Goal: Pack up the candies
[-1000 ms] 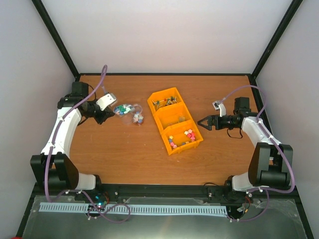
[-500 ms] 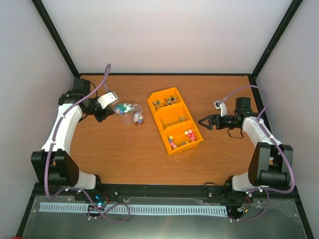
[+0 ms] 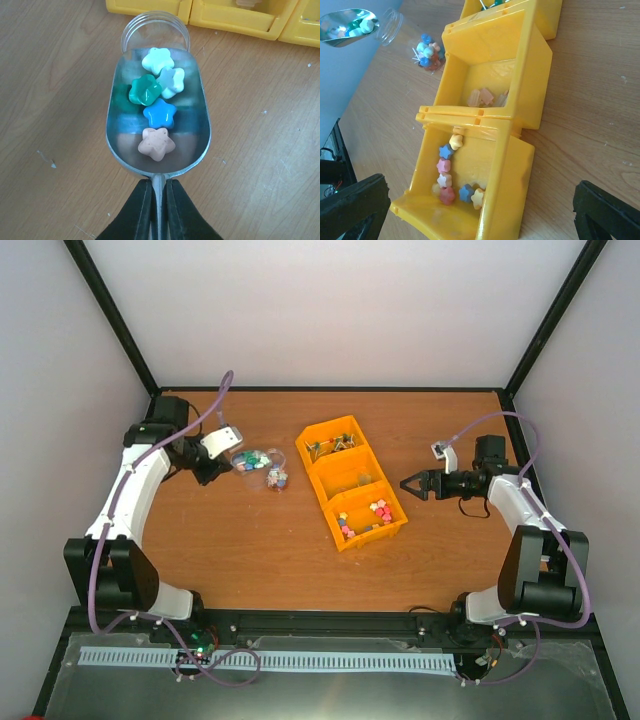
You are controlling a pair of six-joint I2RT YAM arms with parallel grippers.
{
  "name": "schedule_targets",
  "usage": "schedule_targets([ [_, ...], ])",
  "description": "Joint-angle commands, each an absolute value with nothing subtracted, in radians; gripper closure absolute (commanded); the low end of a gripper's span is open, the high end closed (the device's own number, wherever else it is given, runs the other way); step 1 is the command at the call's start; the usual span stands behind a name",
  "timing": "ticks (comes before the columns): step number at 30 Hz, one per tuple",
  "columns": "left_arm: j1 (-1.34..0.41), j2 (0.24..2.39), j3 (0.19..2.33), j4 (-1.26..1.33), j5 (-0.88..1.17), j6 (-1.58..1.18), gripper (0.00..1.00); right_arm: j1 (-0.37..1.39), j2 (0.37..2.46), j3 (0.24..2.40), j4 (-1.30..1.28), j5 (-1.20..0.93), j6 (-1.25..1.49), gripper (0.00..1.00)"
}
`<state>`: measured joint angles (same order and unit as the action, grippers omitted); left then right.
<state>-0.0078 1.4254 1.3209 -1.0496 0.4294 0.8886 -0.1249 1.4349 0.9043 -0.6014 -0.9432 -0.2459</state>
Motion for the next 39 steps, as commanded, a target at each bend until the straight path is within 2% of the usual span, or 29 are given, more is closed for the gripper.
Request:
schedule_targets([
  [1,-0.022,1.436,1.385,-1.070,0.421,0.916,0.99,-0.139,1.436,0.897,-0.592,-0.968,-0.250,0.01],
  [27,-0.045,1.460,1.443,-1.117,0.369,0.928,0.99,-0.151,1.442,0.897,-0.592,-0.988,-0.249,0.01],
  [39,-0.051,1.465,1.549,-1.169,0.358,0.926,0.99,-0.153,1.447,0.896,-0.589,-0.988,-0.248,0.01],
])
